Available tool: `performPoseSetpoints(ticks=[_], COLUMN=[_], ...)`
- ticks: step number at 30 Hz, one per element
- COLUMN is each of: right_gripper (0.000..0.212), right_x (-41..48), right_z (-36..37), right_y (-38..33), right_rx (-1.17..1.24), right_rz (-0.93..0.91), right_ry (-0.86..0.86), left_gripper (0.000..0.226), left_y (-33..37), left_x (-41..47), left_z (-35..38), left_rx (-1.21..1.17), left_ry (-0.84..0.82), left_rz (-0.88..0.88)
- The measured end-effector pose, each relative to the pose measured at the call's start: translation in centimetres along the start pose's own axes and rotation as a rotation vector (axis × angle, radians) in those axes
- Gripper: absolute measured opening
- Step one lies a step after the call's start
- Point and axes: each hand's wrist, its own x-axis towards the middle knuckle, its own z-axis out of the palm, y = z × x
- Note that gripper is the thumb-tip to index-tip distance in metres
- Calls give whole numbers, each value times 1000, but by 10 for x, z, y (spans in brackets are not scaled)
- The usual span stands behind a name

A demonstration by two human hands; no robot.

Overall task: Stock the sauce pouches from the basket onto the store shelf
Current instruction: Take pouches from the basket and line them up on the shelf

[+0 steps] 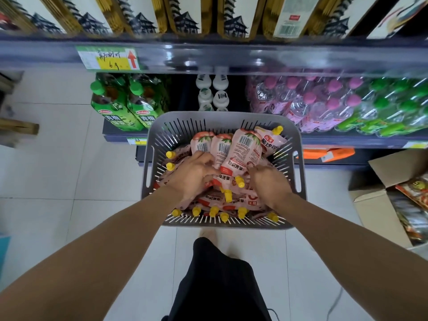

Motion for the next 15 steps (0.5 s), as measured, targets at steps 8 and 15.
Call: performPoseSetpoints(ticks=[8, 15], right_gripper=[19, 21], right_x=[-7, -19], right_z=[-33, -95], right_y=[0, -11], right_rx=[665, 937], right_rz=[179, 346], right_ry=[429, 412], left_gripper=[18, 14], left_y=[27, 56], left_x=[11, 1], left_z=[-32, -80], left_rx=[-359, -684], left_ry=[71, 40], left_rz=[-133, -418])
